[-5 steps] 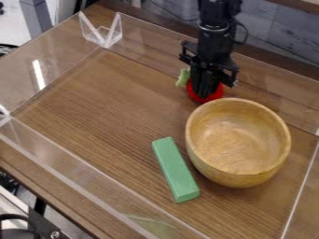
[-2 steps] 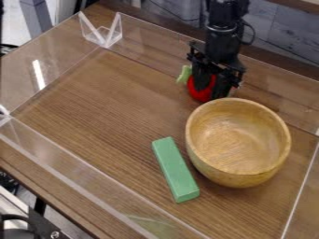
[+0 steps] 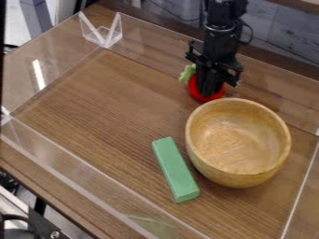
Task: Move the red fruit to the left
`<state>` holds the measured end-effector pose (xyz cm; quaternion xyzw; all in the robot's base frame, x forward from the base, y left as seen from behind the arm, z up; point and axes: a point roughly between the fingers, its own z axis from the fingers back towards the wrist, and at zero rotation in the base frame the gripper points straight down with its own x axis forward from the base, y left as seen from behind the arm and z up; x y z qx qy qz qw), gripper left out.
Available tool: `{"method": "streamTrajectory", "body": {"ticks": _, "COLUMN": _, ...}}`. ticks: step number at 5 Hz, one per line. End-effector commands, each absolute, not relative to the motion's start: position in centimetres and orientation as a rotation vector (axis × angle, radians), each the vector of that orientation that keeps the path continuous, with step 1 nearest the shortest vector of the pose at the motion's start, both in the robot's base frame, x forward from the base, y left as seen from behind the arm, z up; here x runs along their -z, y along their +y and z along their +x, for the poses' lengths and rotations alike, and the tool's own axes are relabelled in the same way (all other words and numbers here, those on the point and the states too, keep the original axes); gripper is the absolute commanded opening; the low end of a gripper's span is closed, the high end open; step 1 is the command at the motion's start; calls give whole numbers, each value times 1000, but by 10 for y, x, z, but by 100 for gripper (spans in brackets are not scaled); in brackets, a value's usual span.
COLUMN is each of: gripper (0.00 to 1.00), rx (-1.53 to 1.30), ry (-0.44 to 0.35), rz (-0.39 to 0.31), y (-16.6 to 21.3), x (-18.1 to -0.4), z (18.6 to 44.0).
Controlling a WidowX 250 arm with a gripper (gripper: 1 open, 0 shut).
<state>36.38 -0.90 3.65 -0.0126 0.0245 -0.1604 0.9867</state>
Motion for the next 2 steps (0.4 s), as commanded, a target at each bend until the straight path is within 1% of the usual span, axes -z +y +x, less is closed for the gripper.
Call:
{"method": "streamTrajectory", "body": {"ticks": 1, "gripper": 100, "rx": 339, "ry": -24, "rz": -16, "y": -8, "x": -49, "z": 378}}
{"method": "streamTrajectory", "body": {"ticks": 2, "gripper": 100, "rx": 339, "ry": -35, "rz": -16, "y": -7, "x": -49, "z": 380}}
